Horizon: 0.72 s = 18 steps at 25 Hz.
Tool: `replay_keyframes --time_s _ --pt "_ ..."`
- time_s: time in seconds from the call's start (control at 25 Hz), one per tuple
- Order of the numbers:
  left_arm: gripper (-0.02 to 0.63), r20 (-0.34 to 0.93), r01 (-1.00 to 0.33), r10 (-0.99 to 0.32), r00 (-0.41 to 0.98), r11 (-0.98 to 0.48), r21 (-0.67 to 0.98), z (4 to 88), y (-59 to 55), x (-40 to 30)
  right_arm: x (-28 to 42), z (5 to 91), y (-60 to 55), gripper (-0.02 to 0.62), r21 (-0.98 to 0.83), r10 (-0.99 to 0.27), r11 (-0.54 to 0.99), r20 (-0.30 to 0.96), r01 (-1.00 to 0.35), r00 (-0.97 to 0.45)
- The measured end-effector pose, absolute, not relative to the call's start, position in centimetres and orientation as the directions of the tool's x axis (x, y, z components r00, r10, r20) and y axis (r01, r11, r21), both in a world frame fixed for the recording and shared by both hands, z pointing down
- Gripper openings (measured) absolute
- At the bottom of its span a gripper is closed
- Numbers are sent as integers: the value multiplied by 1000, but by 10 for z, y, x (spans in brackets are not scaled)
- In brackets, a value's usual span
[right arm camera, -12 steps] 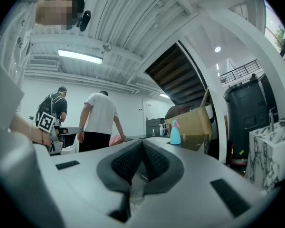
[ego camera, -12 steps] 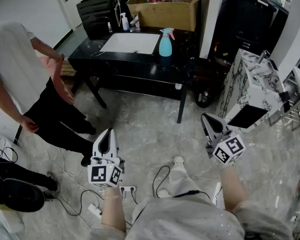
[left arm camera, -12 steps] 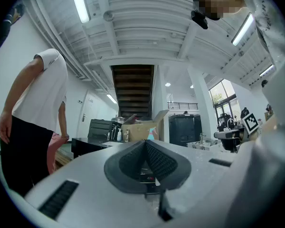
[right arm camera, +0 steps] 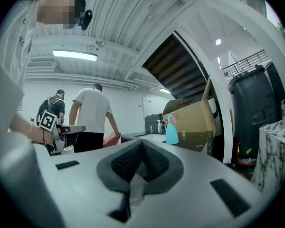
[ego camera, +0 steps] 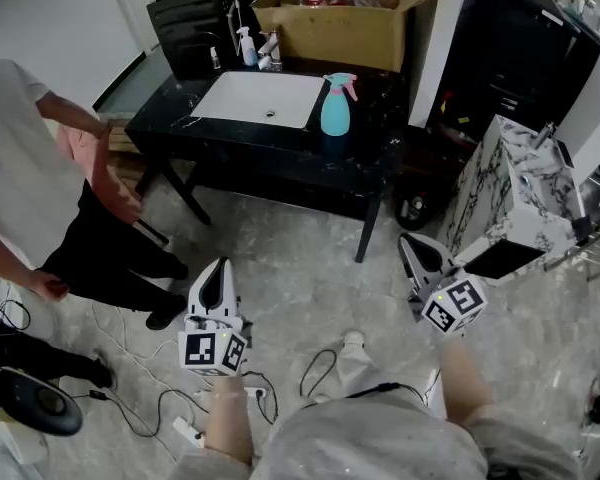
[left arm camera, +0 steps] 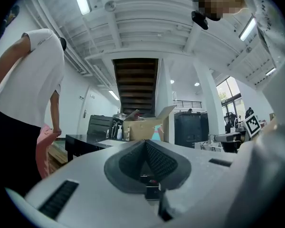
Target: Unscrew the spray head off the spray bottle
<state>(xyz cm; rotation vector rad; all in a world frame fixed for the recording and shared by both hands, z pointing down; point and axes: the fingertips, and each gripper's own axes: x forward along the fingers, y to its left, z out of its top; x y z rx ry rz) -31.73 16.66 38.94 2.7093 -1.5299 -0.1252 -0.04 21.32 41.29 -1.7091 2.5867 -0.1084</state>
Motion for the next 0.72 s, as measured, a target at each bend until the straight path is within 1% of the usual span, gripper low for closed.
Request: replay_keyframes --time_s 0.44,0.72 --pt "6 -39 -878 -881 471 -473 79 391 77 -269 24 411 116 3 -66 -865 499 33 -864 -501" --pt "6 -50 -861 -864 501 -504 77 395 39 -216 48 409 75 3 -47 -831 554 30 -831 -556"
